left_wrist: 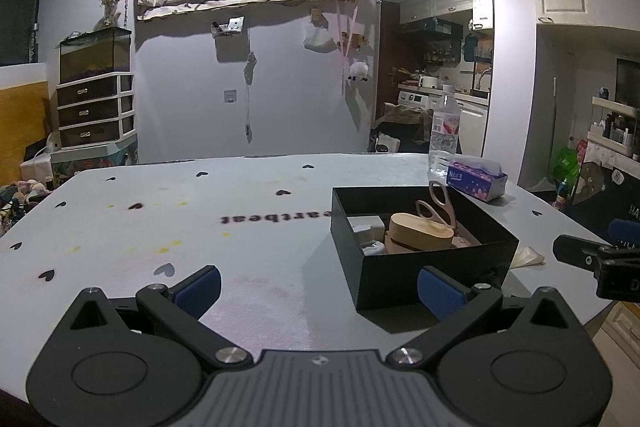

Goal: Organize rigid objects

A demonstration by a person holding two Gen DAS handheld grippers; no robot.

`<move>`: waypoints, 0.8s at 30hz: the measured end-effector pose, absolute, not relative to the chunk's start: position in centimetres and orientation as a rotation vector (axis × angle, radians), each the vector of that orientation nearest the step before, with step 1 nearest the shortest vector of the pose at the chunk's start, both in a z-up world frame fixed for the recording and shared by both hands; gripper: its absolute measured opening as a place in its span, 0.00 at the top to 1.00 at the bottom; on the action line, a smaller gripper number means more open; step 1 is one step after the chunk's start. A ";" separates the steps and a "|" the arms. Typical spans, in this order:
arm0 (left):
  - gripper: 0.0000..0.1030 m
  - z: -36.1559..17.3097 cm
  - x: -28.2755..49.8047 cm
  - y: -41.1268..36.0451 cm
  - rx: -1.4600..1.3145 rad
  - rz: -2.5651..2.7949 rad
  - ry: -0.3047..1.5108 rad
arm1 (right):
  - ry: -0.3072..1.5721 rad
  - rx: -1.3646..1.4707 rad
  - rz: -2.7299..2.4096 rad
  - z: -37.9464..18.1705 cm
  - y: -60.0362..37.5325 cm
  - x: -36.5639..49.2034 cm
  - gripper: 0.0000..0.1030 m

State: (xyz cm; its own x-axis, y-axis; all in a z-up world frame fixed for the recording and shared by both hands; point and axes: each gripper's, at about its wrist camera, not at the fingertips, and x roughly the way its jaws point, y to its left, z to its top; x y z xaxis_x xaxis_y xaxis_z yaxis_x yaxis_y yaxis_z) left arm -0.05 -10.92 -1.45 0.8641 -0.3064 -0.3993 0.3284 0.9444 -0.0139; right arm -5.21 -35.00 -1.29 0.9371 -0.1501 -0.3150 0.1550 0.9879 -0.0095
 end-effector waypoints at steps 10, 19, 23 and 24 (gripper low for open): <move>0.00 -1.5 -0.1 -10.8 0.056 -0.331 0.409 | 0.324 0.013 -0.152 -1.3 -35.0 -5.3 0.00; 0.00 -1.5 -0.1 -10.7 0.055 -0.329 0.409 | 0.325 0.012 -0.156 -1.3 -35.0 -5.3 0.00; 0.00 -1.5 -0.1 -10.7 0.055 -0.329 0.408 | 0.325 0.011 -0.156 -1.3 -35.1 -5.3 0.00; 0.00 -1.5 -0.1 -10.7 0.055 -0.329 0.408 | 0.326 0.011 -0.156 -1.3 -35.1 -5.3 0.00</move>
State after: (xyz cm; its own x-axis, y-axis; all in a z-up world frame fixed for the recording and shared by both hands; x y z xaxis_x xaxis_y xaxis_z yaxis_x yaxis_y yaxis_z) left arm -0.14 -10.67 -1.51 0.8659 -0.3029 -0.3981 0.3248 0.9457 -0.0131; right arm -5.31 -35.09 -1.33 0.9355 -0.1511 -0.3194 0.1547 0.9879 -0.0141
